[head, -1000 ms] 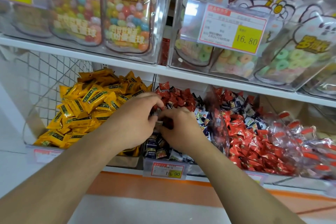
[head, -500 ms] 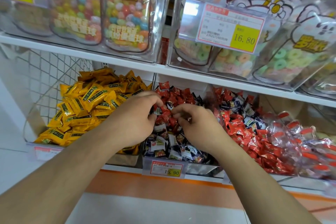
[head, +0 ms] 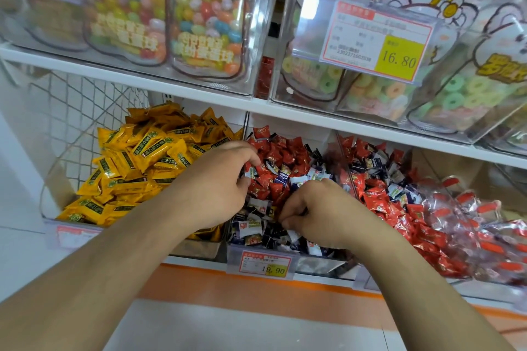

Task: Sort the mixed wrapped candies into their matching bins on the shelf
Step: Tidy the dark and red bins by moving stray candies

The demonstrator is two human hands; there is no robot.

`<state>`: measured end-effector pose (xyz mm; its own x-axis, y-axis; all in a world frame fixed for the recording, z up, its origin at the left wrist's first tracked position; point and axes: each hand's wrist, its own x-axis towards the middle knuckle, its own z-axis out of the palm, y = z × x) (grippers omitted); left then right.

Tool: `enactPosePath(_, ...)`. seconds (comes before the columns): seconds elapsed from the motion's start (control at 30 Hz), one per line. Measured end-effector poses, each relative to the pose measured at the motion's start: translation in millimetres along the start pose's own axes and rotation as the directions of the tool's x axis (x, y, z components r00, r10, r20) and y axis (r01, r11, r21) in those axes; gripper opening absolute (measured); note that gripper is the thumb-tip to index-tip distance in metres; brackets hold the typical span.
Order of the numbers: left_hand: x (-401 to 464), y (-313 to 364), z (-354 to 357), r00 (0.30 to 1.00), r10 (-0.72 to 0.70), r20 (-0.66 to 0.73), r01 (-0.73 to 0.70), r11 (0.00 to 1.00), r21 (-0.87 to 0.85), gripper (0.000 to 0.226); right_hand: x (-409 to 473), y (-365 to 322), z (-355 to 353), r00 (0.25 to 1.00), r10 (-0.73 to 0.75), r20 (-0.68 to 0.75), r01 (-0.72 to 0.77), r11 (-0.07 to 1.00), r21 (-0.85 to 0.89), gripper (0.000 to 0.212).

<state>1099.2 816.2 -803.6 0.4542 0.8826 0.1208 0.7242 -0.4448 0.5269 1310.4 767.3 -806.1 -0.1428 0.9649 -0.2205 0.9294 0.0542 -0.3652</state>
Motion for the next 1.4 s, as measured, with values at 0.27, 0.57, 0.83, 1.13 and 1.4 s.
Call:
enactPosePath(0.27, -2, 2, -1, 1.0, -0.004, -0.001, 0.004, 1.0, -0.001, 0.032, 7, -1, 21, 0.972, -0.001, -0.234, 0.013, 0.999, 0.048, 0.03)
enactPosePath(0.57, -3, 1, 0, 1.0, -0.005, 0.007, 0.005, 1.0, -0.012, 0.03, 19, 0, 33, 0.983, 0.012, -0.184, -0.018, 0.999, -0.032, 0.017)
enactPosePath(0.83, -3, 1, 0, 1.0, 0.0, 0.015, 0.0, 1.0, -0.019, 0.03, 20, 0, 34, 0.971, 0.079, -0.225, -0.066, 0.996, 0.064, 0.023)
enactPosePath(1.13, -3, 1, -2, 0.998, 0.061, -0.035, -0.061, 0.998, -0.023, 0.032, 8, -1, 20, 0.941, 0.049, -0.336, -0.013, 0.994, 0.108, 0.028)
enactPosePath(1.4, -16, 15, -8, 0.976, 0.219, -0.007, -0.219, 0.976, -0.018, 0.045, -17, -17, -9, 0.931, 0.08, -0.356, 0.123, 0.851, 0.511, 0.019)
